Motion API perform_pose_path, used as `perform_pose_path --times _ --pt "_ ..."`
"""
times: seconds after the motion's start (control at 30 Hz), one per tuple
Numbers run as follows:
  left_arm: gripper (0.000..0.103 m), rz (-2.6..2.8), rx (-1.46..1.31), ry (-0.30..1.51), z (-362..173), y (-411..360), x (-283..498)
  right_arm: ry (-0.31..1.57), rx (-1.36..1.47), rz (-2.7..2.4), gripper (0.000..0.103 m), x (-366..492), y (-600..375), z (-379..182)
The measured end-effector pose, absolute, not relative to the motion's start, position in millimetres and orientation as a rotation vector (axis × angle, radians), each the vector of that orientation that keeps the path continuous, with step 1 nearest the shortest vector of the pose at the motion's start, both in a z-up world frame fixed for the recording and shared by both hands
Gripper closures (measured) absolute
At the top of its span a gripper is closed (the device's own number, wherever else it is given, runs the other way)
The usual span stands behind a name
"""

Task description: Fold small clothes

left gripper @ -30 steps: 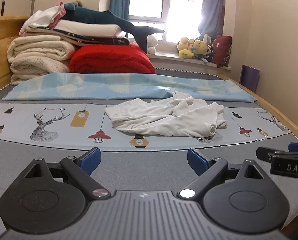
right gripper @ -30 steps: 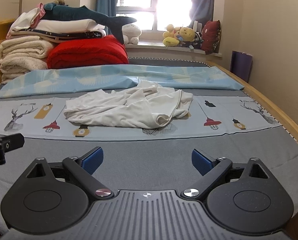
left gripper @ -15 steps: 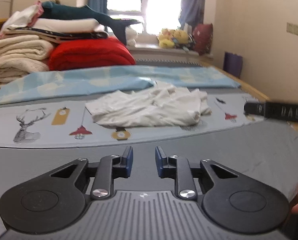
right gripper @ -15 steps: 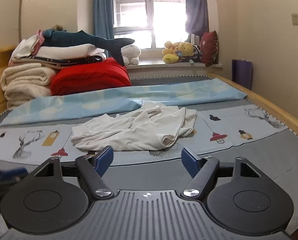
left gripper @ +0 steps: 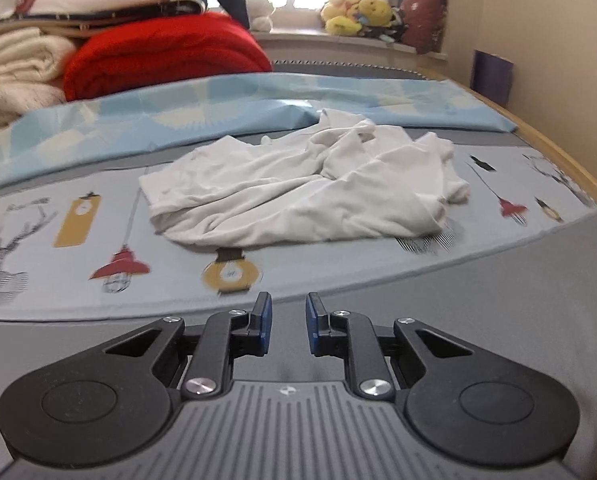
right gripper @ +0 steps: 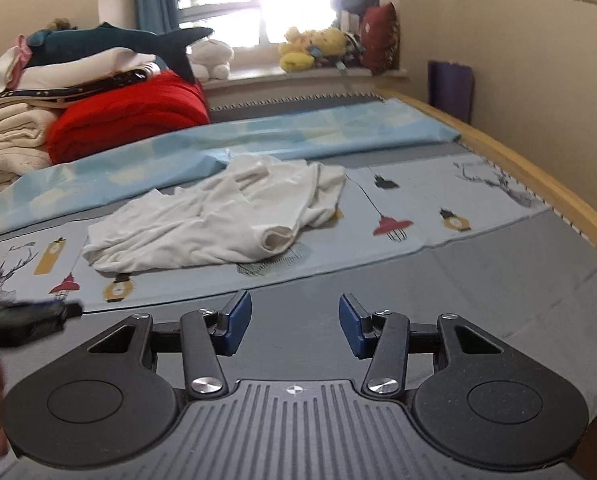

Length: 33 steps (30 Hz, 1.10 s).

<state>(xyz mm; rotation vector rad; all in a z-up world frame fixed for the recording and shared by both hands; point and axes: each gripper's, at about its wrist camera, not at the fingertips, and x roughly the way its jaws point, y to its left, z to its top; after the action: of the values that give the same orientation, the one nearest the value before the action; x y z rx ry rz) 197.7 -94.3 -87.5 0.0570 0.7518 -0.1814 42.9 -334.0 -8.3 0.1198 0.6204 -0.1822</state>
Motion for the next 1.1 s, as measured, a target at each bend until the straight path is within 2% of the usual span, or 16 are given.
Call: perform_pose_path --times 0.17,0.2,0.27,0.3,0.33,0.4,0.5,0.57,0.6,0.63,0.93,1.1 --pt "0.081 -0.186 0.002 0.805 -119.1 -112.3 272.1 0.677 0.170 -0.220 0.052 53.3 -352.8 -17.2" --pt "0.076 -0.182 -0.006 0.818 -124.5 -115.4 283.3 0.687 0.175 -0.238 0.052 55.1 -356.1 -18.8" --pt "0.058 -0.165 -0.025 0.837 -136.3 -122.8 310.8 0.705 0.198 -0.257 0.052 58.9 -364.0 -21.6" --pt "0.042 -0.158 -0.031 0.841 -140.2 -126.1 319.7 0.715 0.209 -0.259 0.052 60.6 -366.5 -23.0" --pt "0.032 -0.149 -0.038 0.841 -144.0 -129.4 330.6 0.720 0.213 -0.258 0.052 61.3 -367.5 -23.6" --pt "0.019 -0.129 -0.036 0.838 -149.3 -137.1 347.1 0.718 0.204 -0.257 0.052 63.7 -368.4 -23.7" --pt "0.017 -0.166 -0.019 0.894 -163.6 -151.3 372.1 0.727 0.196 -0.261 0.052 67.6 -368.8 -25.6" --pt "0.035 -0.162 0.073 0.929 -174.1 -161.5 379.9 0.737 0.187 -0.261 0.052 69.2 -367.6 -26.5" --pt "0.064 -0.169 0.134 0.898 -173.8 -164.8 377.6 0.740 0.179 -0.262 0.052 69.9 -367.0 -26.4" --pt "0.100 -0.218 0.134 0.888 -170.5 -164.1 375.9 0.741 0.173 -0.264 0.052 70.8 -366.1 -26.5" --pt "0.101 -0.363 0.164 0.779 -97.8 -107.3 292.0 0.738 0.157 -0.272 0.053 74.1 -359.3 -23.3" --pt "0.102 -0.376 0.192 0.800 -76.5 -47.8 218.7 0.736 0.148 -0.264 0.065 68.5 -349.9 -22.3"
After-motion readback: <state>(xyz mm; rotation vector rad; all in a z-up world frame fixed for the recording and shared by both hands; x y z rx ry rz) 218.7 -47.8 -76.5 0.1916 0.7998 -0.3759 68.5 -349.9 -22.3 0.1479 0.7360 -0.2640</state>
